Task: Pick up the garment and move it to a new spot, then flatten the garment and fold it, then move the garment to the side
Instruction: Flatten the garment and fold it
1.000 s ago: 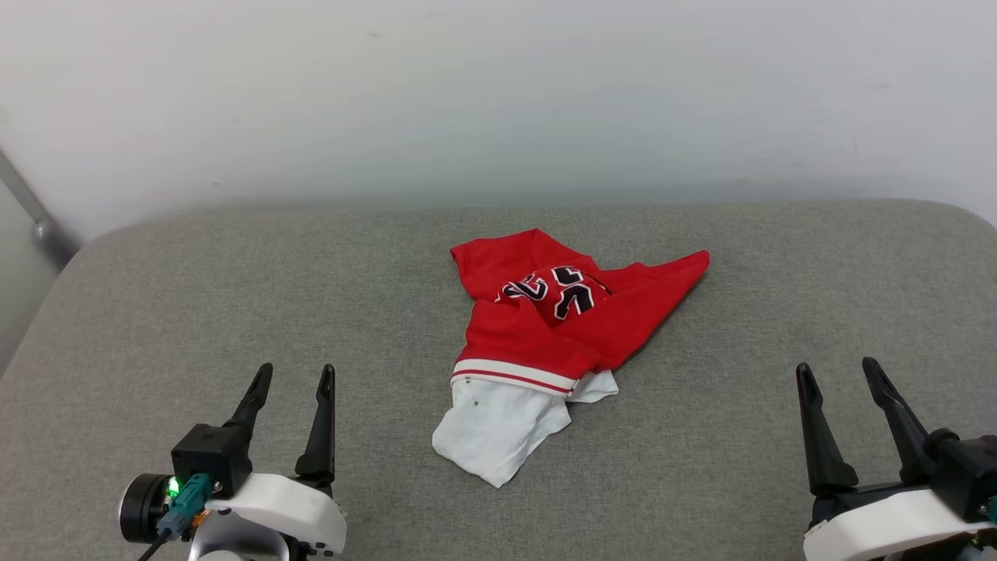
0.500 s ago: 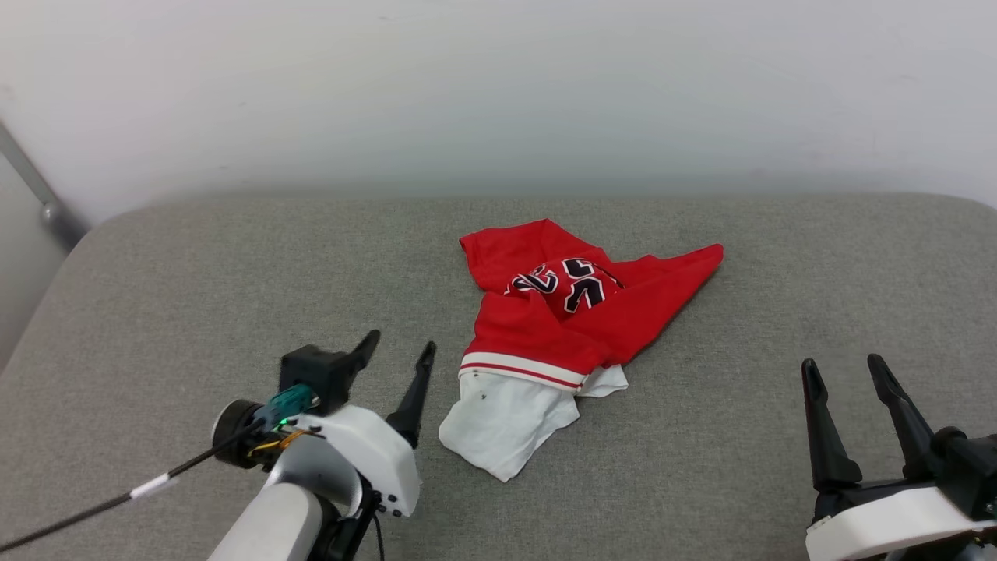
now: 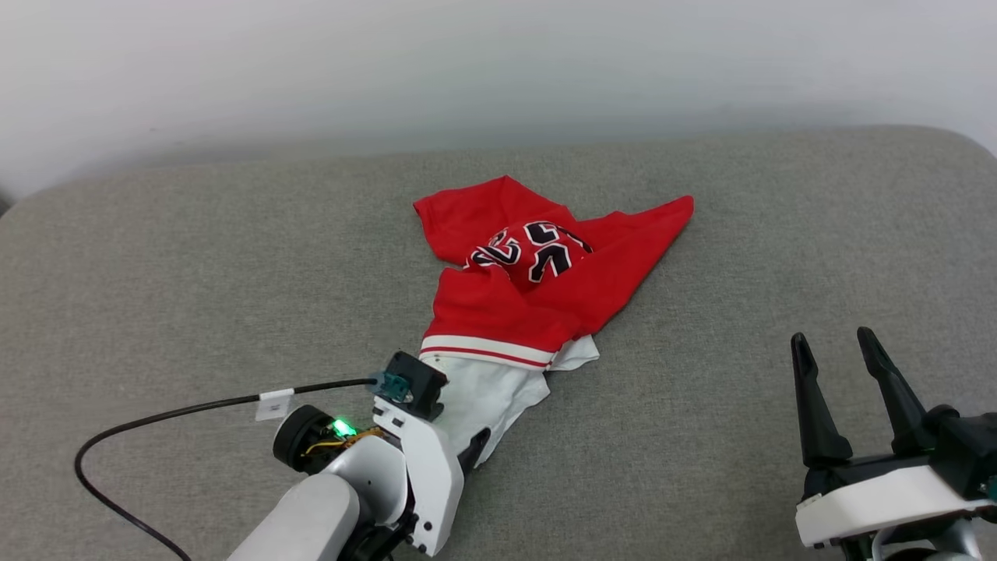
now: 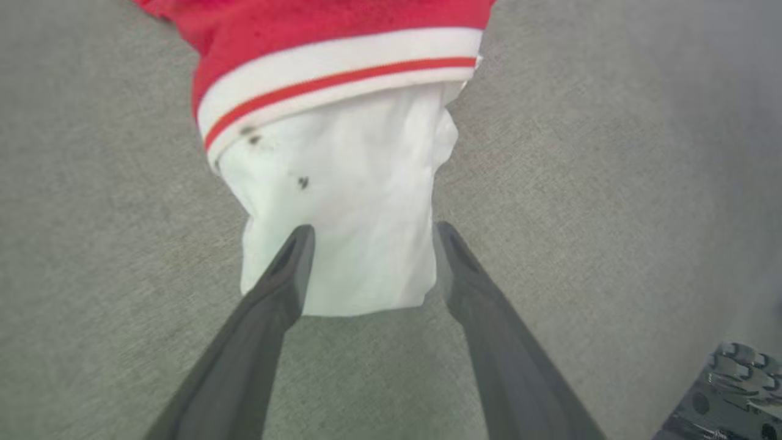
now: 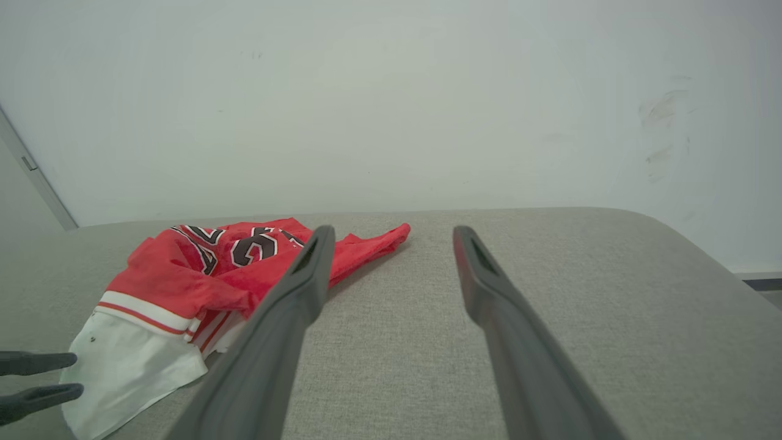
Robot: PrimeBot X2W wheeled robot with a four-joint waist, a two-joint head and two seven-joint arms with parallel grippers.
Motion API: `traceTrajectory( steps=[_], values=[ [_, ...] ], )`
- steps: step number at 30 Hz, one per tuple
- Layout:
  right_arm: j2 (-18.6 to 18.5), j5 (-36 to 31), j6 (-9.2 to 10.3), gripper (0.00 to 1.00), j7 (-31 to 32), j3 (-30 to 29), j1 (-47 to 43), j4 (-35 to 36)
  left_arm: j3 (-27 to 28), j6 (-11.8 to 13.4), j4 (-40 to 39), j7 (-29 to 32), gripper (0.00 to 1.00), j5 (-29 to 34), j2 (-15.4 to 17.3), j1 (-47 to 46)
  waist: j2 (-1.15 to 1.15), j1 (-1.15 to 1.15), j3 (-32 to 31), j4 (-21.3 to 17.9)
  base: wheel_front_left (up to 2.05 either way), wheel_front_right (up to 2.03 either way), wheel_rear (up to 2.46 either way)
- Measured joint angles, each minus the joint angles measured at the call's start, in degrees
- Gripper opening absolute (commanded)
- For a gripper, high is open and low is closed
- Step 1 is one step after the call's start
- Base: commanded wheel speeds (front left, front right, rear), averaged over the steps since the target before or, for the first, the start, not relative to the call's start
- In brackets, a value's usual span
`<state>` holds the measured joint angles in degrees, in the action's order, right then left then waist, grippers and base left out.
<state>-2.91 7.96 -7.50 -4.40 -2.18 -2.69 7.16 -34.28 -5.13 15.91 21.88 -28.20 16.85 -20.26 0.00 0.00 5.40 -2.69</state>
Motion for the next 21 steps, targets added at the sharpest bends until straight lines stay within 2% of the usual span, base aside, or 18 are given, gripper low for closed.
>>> traceTrajectory(
  steps=[8, 16, 17, 18, 19, 20, 21],
  values=[
    [0.00, 0.25, -0.01, 1.00, -0.54, 1.63, 1.75, -0.96, -5.81, -1.80, 3.09, 3.86, 1.00, 0.10, 0.60, -2.50, 0.00, 0.00, 1.94, -0.71, 0.00, 0.00, 0.00],
    [0.00, 0.13, 0.00, 1.00, -0.59, 2.41, 3.94, -0.97, -10.72, -2.29, 6.66, 7.24, 1.00, -2.31, 1.54, -7.58, 0.00, 0.00, 4.14, -1.14, 0.00, 0.00, 0.00],
    [0.00, 0.13, 0.00, 1.00, -0.62, 2.42, 4.02, -1.02, -11.45, -2.41, 6.95, 7.84, 0.98, -2.66, 1.70, -8.28, 0.00, 0.00, 4.48, -1.25, 0.00, 0.00, 0.00],
    [0.00, 0.13, -0.01, 1.00, -0.64, 2.46, 4.10, -1.14, -12.13, -2.40, 7.14, 8.49, 0.49, -3.54, 1.86, -8.73, 0.00, 0.00, 4.74, -1.39, 0.00, 0.00, 0.00],
    [0.01, 0.15, 0.00, 1.00, -0.66, 2.50, 4.14, -1.27, -12.67, -2.37, 7.26, 9.16, 0.34, -4.69, 2.01, -9.17, 0.00, 0.00, 4.93, -1.52, 0.00, 0.00, 0.00],
    [0.01, 0.16, 0.00, 1.00, -0.71, 2.48, 4.17, -1.42, -13.40, -2.36, 7.22, 9.72, 0.14, -5.56, 2.26, -9.62, 0.00, 0.00, 5.08, -1.64, 0.00, 0.00, 0.00],
    [0.01, 0.18, 0.00, 1.00, -0.92, 2.47, 4.19, -1.57, -13.86, -2.36, 7.23, 9.76, 0.00, -6.17, 2.58, -9.94, 0.00, 0.00, 5.17, -1.73, 0.00, 0.00, 0.00]
  ],
)
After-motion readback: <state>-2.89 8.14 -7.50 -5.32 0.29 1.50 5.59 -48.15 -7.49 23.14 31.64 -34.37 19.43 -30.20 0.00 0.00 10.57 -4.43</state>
